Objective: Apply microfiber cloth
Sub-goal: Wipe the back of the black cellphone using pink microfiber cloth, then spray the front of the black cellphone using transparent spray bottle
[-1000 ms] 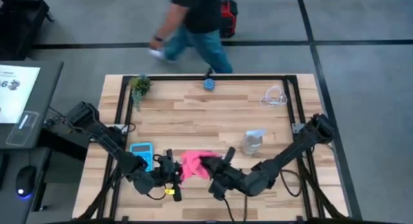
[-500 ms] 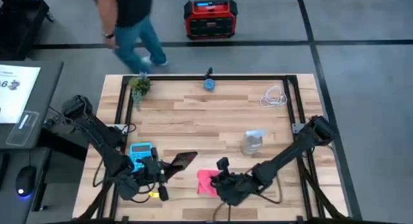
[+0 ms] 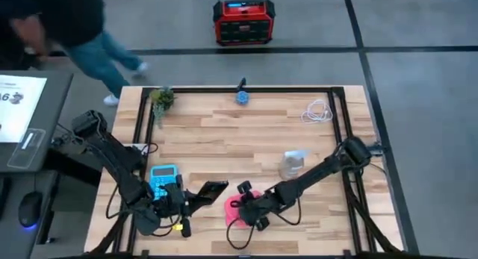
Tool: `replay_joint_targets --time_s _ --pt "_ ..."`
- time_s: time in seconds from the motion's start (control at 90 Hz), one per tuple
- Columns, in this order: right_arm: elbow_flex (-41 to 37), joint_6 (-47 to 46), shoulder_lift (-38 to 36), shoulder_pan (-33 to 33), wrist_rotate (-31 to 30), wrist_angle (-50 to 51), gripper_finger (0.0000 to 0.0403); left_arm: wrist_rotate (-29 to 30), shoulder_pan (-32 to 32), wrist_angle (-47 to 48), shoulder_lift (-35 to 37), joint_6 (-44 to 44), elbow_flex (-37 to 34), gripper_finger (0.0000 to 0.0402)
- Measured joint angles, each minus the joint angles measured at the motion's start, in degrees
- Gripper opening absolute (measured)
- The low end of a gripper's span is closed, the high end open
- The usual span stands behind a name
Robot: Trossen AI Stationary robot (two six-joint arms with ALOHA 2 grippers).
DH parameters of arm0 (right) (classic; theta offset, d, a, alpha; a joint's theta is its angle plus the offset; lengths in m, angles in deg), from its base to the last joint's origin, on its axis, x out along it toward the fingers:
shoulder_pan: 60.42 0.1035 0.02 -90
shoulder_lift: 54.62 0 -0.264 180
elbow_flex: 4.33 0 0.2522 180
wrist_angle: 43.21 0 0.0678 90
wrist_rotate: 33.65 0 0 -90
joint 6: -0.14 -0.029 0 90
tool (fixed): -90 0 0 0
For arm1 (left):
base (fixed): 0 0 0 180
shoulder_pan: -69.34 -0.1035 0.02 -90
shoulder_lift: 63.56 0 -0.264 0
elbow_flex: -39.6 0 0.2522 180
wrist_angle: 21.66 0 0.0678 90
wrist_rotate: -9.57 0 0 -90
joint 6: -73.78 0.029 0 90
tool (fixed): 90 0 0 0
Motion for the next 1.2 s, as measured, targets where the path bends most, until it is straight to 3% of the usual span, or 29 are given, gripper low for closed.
replay_joint_targets --time_s 0.133,0.256,0.489,0.744,0.967,1.2 --pt "3.33 8.01 -4.09 2.0 -0.72 6.27 0.0209 -6.72 -0.05 0.97 -0.04 -1.2 -0.02 0.0008" --pt "5.3 16.75 -7.46 5.15 -2.5 7.38 0.0239 -12.59 -0.05 2.08 -0.26 -1.45 -0.02 0.0008" --pt "11.92 41.54 -9.83 14.1 -20.95 4.51 0.0248 -19.18 -0.48 1.26 -0.37 -1.5 -0.02 0.0008" --pt "13.25 74.3 -9.61 15.86 -31.18 0.46 0.0248 -27.79 -3.05 1.15 -0.37 -1.32 -0.02 0.0009" --pt "13.23 93.83 -9.63 13.35 -31.02 -0.21 0.0248 -36.18 -5.85 1.54 -0.37 -1.3 -0.02 0.0009" --pt "13.23 100.82 -9.63 10.13 -23.2 -1.52 0.0237 -44.0 -8.33 2.02 -0.37 -1.09 -0.02 0.0009"
